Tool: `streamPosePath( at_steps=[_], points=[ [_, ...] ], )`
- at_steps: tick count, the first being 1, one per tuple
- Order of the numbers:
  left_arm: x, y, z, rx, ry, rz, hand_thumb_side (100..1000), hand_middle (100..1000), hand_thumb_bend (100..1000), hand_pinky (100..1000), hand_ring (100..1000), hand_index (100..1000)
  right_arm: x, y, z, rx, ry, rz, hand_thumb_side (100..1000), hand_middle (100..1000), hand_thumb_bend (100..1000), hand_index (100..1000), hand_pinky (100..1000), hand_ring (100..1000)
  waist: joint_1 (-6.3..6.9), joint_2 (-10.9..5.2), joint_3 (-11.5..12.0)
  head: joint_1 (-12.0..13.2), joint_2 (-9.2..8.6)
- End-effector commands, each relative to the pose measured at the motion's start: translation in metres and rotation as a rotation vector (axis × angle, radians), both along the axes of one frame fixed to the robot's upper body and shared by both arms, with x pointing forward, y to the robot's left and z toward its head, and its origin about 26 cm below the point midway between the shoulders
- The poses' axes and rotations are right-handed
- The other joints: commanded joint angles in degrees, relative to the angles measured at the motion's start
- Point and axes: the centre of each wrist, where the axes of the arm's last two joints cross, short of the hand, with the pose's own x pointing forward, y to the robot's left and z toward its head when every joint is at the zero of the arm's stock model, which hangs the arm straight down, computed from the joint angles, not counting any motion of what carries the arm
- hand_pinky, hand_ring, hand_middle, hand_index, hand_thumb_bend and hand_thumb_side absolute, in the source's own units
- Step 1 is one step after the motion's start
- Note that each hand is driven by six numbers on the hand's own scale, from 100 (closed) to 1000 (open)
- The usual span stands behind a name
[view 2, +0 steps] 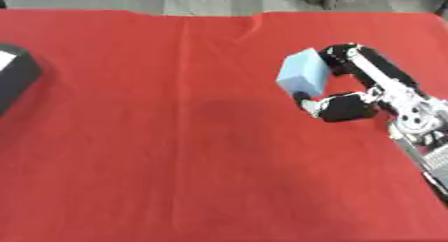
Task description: Pick up the objects with one hand, pass them to the other hand, and then place them into the box on the other side of the table.
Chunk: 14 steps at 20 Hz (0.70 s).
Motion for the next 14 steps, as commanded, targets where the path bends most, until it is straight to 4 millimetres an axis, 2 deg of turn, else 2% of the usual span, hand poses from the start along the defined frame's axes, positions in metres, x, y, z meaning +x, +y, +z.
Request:
streamPosePath(
  at_steps=[1,7,14],
  points=[
    [-0.008,-0.005,0.019,0.117,-0.027,-0.018,614,782,116,640,738,794,0.003,0.011,0.005,0.028,-0.059,0.000,100,470,100,592,810,772,0.23,-1.49,0.13,0.01,0.25],
    [-0.012,-0.021,0.041,0.312,-0.100,-0.072,535,788,153,665,749,802,0.012,0.038,-0.001,0.055,-0.084,0.060,100,470,100,592,813,774,0.40,-1.93,0.34,-0.31,0.68],
    [-0.017,-0.041,0.058,0.618,-0.063,-0.124,508,786,196,690,756,802,0.024,0.062,-0.013,-0.010,-0.111,0.112,100,475,100,594,822,773,0.42,-2.58,0.53,-0.75,1.50]
  ],
)
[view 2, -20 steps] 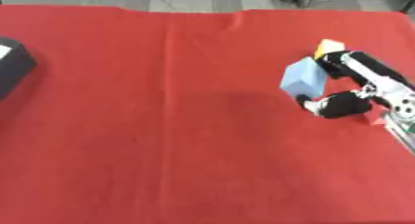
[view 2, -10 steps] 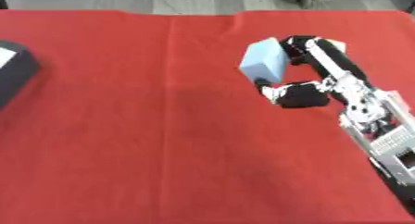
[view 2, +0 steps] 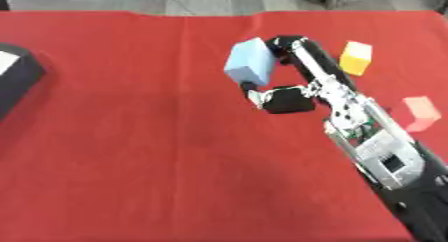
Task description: Pick up the objects with one hand, pass them to the other hand, and then place them into the box on the other side of the table.
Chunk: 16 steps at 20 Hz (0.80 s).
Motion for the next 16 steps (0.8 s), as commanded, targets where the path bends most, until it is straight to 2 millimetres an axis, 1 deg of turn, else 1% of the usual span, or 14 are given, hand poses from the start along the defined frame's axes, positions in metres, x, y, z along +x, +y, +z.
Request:
streamPosePath(
  at_steps=[1,4,6,16],
  points=[
    [-0.007,-0.007,0.013,0.143,-0.013,-0.013,517,785,197,689,756,798,0.003,0.007,0.001,-0.038,-0.045,0.014,100,475,100,594,822,773,0.11,-1.94,0.13,-0.27,0.55],
    [-0.009,-0.021,0.015,0.206,0.032,-0.062,560,783,193,685,753,793,0.006,0.016,-0.001,-0.049,-0.065,0.031,100,476,100,595,821,774,0.00,-2.15,0.19,-0.17,0.59],
    [-0.009,-0.028,0.014,0.235,0.072,-0.079,572,786,193,688,755,795,0.007,0.022,-0.002,-0.056,-0.076,0.042,100,477,100,596,821,774,-0.05,-2.26,0.18,-0.17,0.69],
    [-0.015,-0.061,0.011,0.348,0.141,-0.073,534,794,200,705,763,804,0.011,0.043,-0.016,-0.055,-0.075,0.076,100,475,100,595,815,776,-0.07,-2.76,0.41,0.31,1.84]
  ],
)
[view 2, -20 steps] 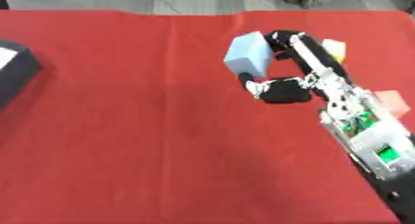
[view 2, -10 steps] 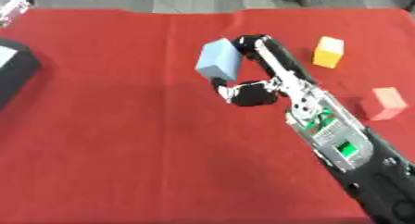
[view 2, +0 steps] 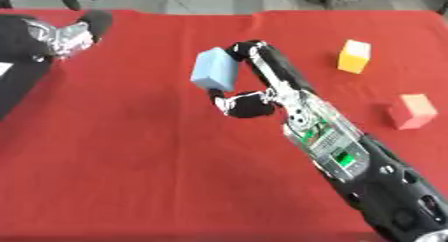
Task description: Pick up the objects with one hand, pass them to the other hand, and then place them into the box on the other side of the table.
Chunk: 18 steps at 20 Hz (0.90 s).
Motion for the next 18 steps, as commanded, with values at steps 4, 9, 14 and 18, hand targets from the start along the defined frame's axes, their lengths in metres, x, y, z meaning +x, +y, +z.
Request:
streamPosePath(
  at_steps=[4,9,14,18],
  points=[
    [0.002,-0.012,0.002,0.108,-0.001,0.036,497,809,219,733,781,817,-0.001,0.013,0.004,-0.003,-0.035,0.033,100,475,100,595,814,776,0.17,-1.48,0.36,0.14,0.80],
    [0.020,-0.022,-0.007,0.228,0.030,0.061,472,814,250,751,790,826,-0.003,0.020,0.006,-0.006,-0.043,0.052,100,475,100,596,813,777,0.05,-1.68,0.57,-0.20,0.94],
    [0.039,-0.028,-0.019,0.341,0.050,0.082,446,824,297,770,803,839,-0.007,0.025,0.009,-0.002,-0.047,0.065,100,476,100,596,812,779,-0.02,-1.79,0.56,-0.27,1.15],
    [0.046,-0.031,-0.023,0.403,0.060,0.081,450,833,342,786,816,853,-0.010,0.029,0.011,-0.003,-0.048,0.082,100,475,100,596,812,779,0.02,-1.79,0.54,-0.27,1.21]
  ],
)
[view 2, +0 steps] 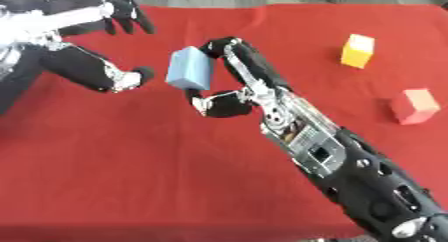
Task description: Pick up the objects with one hand, pass them to the other hand, and then place them into the box on the other side of the table.
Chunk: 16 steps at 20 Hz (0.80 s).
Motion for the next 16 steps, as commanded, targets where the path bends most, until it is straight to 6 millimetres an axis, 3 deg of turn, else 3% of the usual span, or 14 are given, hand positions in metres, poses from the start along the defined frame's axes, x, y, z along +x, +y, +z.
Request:
streamPosePath(
  at_steps=[1,7,16],
  points=[
    [0.003,-0.001,0.008,0.045,-0.026,0.000,442,834,365,792,819,858,-0.004,0.004,0.011,0.006,-0.035,0.022,100,475,100,596,812,779,0.17,-1.42,0.02,-0.12,0.20],
    [0.004,-0.007,0.005,0.098,-0.106,-0.005,319,835,468,812,827,878,-0.009,0.008,0.014,-0.008,-0.036,0.061,100,476,100,596,814,779,0.16,-1.39,-0.01,-0.08,-0.32],
    [0.002,-0.016,-0.003,0.094,-0.179,-0.025,221,840,447,806,824,883,-0.014,0.013,0.014,-0.030,-0.029,0.109,100,476,100,596,814,779,0.14,-1.21,-0.12,0.22,-0.81]
  ],
)
